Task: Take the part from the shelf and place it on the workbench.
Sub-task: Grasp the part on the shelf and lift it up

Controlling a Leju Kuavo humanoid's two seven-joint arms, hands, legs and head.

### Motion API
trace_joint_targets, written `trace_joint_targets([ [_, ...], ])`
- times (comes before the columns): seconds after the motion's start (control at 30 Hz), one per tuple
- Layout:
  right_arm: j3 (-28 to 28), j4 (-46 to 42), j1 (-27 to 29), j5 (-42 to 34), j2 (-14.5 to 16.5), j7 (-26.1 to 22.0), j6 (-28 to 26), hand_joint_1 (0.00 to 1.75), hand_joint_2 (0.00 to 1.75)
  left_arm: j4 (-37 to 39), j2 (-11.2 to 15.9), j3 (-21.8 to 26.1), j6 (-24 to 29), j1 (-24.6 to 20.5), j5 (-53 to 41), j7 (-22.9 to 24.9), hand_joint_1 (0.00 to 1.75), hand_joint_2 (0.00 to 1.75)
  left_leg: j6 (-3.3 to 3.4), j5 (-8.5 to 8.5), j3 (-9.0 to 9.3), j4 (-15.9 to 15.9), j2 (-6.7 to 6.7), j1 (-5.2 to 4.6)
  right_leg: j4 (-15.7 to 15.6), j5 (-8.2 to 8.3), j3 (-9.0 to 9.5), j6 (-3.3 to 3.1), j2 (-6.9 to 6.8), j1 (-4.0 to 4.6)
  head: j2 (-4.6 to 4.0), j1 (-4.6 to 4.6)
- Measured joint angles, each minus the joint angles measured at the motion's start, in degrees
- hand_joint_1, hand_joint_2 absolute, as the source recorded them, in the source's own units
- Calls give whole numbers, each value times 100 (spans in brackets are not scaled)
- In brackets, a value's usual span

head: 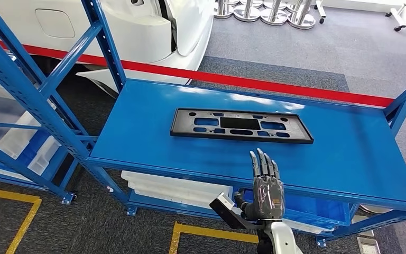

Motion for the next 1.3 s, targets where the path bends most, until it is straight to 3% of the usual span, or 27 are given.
trace_joint_targets([
  [0.03, -1, 63, 24, -15, -13, 8, -12, 0, 175, 0, 0, -1, 0, 1, 5, 2, 0, 0, 4, 3, -7, 0, -2, 0, 235, -43, -126, 9, 0, -9, 0, 0],
  [0.07, -3, 120, 43, -31, -25, 16, -20, 0, 175, 0, 0, -2, -1, 2, 11, 4, 0, 0, 6, 5, -8, 0, -5, 0, 249, 23, -145, 5, 0, -14, 0, 2],
  [0.1, -7, 173, 54, -48, -34, 23, -23, 0, 175, 0, 0, -3, -1, 3, 17, 7, 0, 0, 4, 6, -4, 1, -9, -1, 39, 185, -51, -11, 2, -17, 0, 2],
  [0.2, -20, 293, 49, -109, -50, 25, -48, 0, 175, 0, -1, -25, 0, -2, 25, 10, 0, 0, -30, 11, 5, 4, -14, -16, -1089, 694, 486, -107, 14, 0, 0, 0],
  [0.27, -23, 378, 47, -170, -58, 9, -84, 0, 175, 0, -2, -45, 0, -5, 25, 13, 0, 0, -92, 20, -12, -1, -11, -25, -1407, 756, 615, -156, 20, 22, 0, -3],
  [0.37, -24, 547, 49, -258, -66, -28, -175, 0, 175, 0, 4, -58, 1, -5, 25, 11, 0, 0, -199, -9, -13, 10, -1, -21, -1496, 805, 642, -243, 19, 9, 0, -14],
  [0.43, -24, 686, 36, -293, -65, -45, -244, 0, 175, 0, 17, -67, 2, -12, 25, 14, 0, 0, -239, -277, -195, 430, 0, -27, -1577, 851, 685, -304, 9, -12, 0, -36],
  [0.5, -25, 813, 30, -310, -66, -51, -280, 0, 175, 0, 26, -74, 2, -28, 26, 28, 0, 0, -253, -640, -543, 1175, 0, -30, -1590, 858, 689, -326, -2, -2, 0, -48],
  [0.53, -25, 861, 34, -310, -67, -46, -281, 0, 175, 0, 30, -76, 1, -34, 26, 34, 0, 0, -257, -729, -672, 1455, 0, -30, -1587, 857, 688, -329, -6, 3, 0, -50],
  [0.57, -27, 899, 37, -303, -67, -37, -281, 0, 175, 0, 34, -78, 1, -37, 26, 38, 0, 0, -259, -711, -717, 1558, 0, -30, -1583, 846, 689, -332, -3, 6, 0, -49],
  [0.63, -38, 953, 38, -280, -68, -11, -279, 0, 175, 1, 42, -80, 2, -29, 26, 34, 0, 0, -237, -416, -523, 1185, 1, -31, -1566, 814, 698, -329, 14, 10, 0, -53],
  [0.7, -60, 975, 32, -250, -70, 0, -273, 0, 175, 6, 48, -81, 13, -11, 30, 22, 0, 0, -180, -107, -145, 423, 6, -41, -1522, 768, 702, -295, 28, 27, 0, -56],
  [0.77, -80, 981, 21, -221, -73, 1, -263, 0, 175, 12, 49, -81, 21, -3, 37, 9, 0, 0, -114, -54, 47, -2, 10, -59, -1480, 734, 698, -228, 28, 44, 0, -51],
  [0.9, -120, 990, -6, -164, -76, -14, -254, 0, 175, 13, 38, -81, 3, 5, 44, -8, 0, 0, 3, -63, 120, -69, -2, -42, -1251, 641, 627, -99, 30, 29, 0, -37],
  [0.93, -128, 992, -21, -144, -76, -24, -253, 0, 175, 13, 34, -82, 1, 5, 44, -9, 0, 0, 17, -61, 144, -71, -2, -31, -1016, 517, 498, -61, 29, 17, 0, -33],
  [1.0, -134, 994, -44, -93, -76, -36, -238, 0, 175, 13, 29, -84, 0, 5, 44, -10, 0, 0, 37, -79, 161, -69, -1, -29, -264, 212, 68, 11, 29, -11, 0, -28],
  [1.07, -134, 993, -47, -31, -74, -42, -202, 0, 175, 13, 28, -85, -2, 7, 44, -10, 0, 0, 43, -119, 185, -68, -11, -29, 242, 115, -305, 40, 28, -33, 0, -30],
  [1.1, -134, 988, -53, 6, -72, -43, -178, 0, 175, 13, 26, -86, -3, 8, 44, -11, 0, 0, 37, -146, 215, -68, -23, -29, 177, 239, -343, 35, 28, -38, 0, -28],
  [1.13, -134, 973, -65, 40, -70, -46, -149, 0, 175, 13, 23, -87, -5, 8, 44, -11, 0, 0, 27, -178, 259, -69, -35, -29, -93, 463, -279, 16, 28, -39, 0, -28],
  [1.2, -133, 921, -113, 113, -65, -61, -77, 0, 175, 12, 11, -92, -14, 7, 44, -11, 0, 0, -10, -246, 341, -75, -55, -34, -879, 946, -13, -58, 29, -23, 0, -27],
  [1.27, -131, 857, -173, 166, -48, -80, -14, 0, 175, 11, -1, -107, -31, 4, 44, -10, 0, 0, -67, -291, 358, -87, -64, -42, -1329, 1084, 162, -141, 40, 9, 0, -22],
  [1.3, -130, 829, -195, 183, -37, -86, 8, 0, 175, 11, -4, -116, -39, 4, 44, -9, 0, 0, -100, -295, 370, -88, -65, -46, -1382, 1042, 191, -179, 42, 23, 0, -19],
])
